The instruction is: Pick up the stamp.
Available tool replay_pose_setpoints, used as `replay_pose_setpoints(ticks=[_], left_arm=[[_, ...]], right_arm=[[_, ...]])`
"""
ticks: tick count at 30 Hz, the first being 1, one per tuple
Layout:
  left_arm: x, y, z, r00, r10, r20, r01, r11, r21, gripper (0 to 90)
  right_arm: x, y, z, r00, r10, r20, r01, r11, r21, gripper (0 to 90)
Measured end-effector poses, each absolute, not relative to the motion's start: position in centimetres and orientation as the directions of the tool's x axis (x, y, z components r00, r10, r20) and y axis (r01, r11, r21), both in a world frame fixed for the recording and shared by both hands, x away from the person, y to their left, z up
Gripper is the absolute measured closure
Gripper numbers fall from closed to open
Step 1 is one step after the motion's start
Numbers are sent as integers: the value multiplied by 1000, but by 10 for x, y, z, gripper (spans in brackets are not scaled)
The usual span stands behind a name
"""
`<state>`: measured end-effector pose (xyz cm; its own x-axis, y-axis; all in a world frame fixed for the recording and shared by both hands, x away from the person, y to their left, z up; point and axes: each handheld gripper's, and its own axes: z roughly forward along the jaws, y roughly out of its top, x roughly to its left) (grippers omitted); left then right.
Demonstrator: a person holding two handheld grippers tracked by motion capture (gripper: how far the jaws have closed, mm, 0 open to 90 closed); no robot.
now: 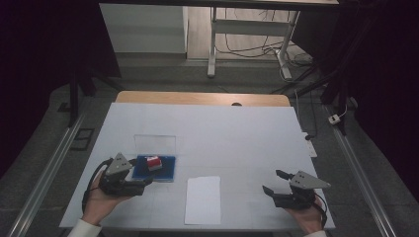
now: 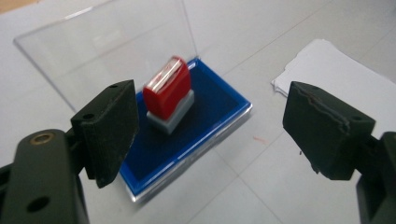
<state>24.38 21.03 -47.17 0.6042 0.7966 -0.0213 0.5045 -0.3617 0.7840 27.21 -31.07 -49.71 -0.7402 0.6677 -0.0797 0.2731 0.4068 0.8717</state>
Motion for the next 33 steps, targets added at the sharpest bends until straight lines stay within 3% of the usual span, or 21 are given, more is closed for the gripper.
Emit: replay_pose_setpoints(ticks=[8, 33], left_arm=[[256, 202, -462, 626, 780, 8, 500, -409, 764, 198], [308, 201, -468, 674, 739, -27, 551, -477, 684, 296]], right_arm=[[269, -305, -498, -745, 657, -116, 254, 440, 861, 234], [268, -303, -504, -735, 664, -135, 272, 472, 838, 240]])
